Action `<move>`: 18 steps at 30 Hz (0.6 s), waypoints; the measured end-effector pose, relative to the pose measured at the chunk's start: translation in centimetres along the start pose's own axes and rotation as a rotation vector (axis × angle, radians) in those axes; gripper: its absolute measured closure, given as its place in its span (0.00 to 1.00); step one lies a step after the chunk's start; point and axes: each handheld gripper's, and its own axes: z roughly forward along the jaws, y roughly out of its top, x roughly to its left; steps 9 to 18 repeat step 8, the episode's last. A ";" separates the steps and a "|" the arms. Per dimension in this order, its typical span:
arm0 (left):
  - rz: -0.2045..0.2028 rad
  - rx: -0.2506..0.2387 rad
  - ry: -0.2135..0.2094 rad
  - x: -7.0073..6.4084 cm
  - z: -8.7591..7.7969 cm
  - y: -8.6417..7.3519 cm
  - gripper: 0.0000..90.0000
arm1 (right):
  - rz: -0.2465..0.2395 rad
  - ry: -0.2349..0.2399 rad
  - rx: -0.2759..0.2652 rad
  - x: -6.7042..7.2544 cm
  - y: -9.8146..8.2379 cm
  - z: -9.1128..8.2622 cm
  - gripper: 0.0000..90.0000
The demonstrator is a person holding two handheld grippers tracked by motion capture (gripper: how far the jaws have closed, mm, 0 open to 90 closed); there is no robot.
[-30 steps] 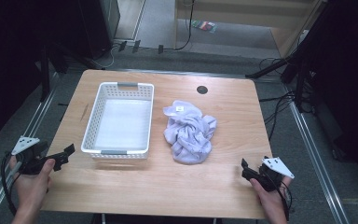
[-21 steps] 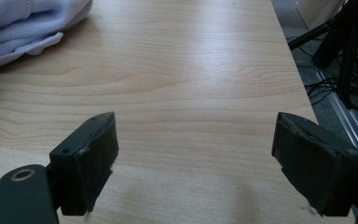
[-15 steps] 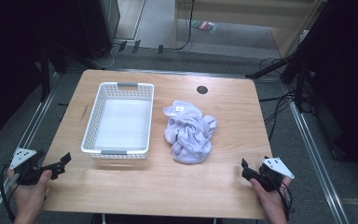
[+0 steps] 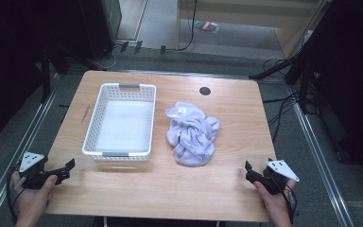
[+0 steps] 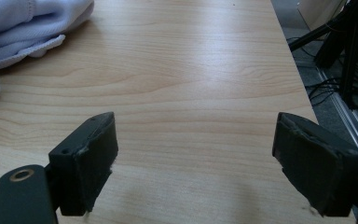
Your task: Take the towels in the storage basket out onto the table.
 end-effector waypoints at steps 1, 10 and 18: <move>0.002 0.003 0.005 -0.1 0.1 0.0 0.00 | 0.002 0.004 -0.001 0.0 0.0 0.0 0.15; 0.014 -0.004 0.007 -0.2 0.0 0.0 0.00 | 0.008 0.006 -0.004 -0.1 0.0 -0.1 0.15; 0.014 -0.004 0.007 -0.2 0.0 0.0 0.00 | 0.008 0.006 -0.004 -0.1 0.0 -0.1 0.15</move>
